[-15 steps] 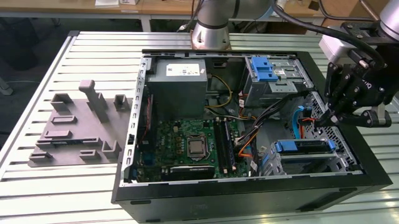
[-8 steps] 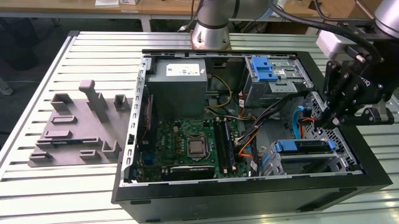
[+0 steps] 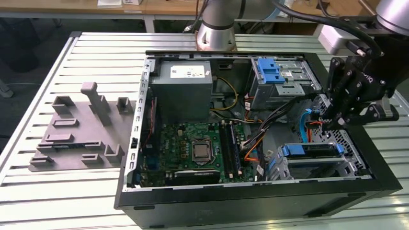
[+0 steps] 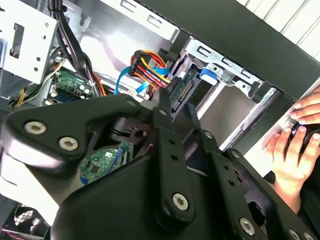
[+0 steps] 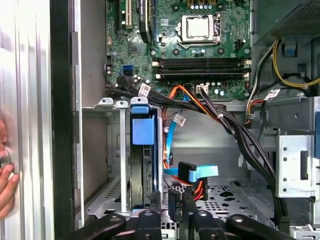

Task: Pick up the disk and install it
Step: 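Insert the first disk wire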

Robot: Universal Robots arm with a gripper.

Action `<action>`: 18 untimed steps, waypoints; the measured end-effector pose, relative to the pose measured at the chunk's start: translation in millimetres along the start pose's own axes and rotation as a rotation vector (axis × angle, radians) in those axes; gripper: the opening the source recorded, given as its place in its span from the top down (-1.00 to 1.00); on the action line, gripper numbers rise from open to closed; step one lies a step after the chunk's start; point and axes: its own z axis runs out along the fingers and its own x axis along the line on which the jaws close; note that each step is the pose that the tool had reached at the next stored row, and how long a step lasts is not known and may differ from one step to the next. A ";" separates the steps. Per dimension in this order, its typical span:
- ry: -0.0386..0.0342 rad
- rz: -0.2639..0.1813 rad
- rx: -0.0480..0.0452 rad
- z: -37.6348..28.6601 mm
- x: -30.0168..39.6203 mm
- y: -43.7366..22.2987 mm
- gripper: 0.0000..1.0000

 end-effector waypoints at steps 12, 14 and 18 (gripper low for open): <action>0.0060 0.000 0.0006 11.3 -8.8 0.5 0.38; 0.0060 0.000 0.0006 12.1 -9.1 0.5 0.38; 0.0068 0.000 0.0006 12.7 -9.6 0.5 0.54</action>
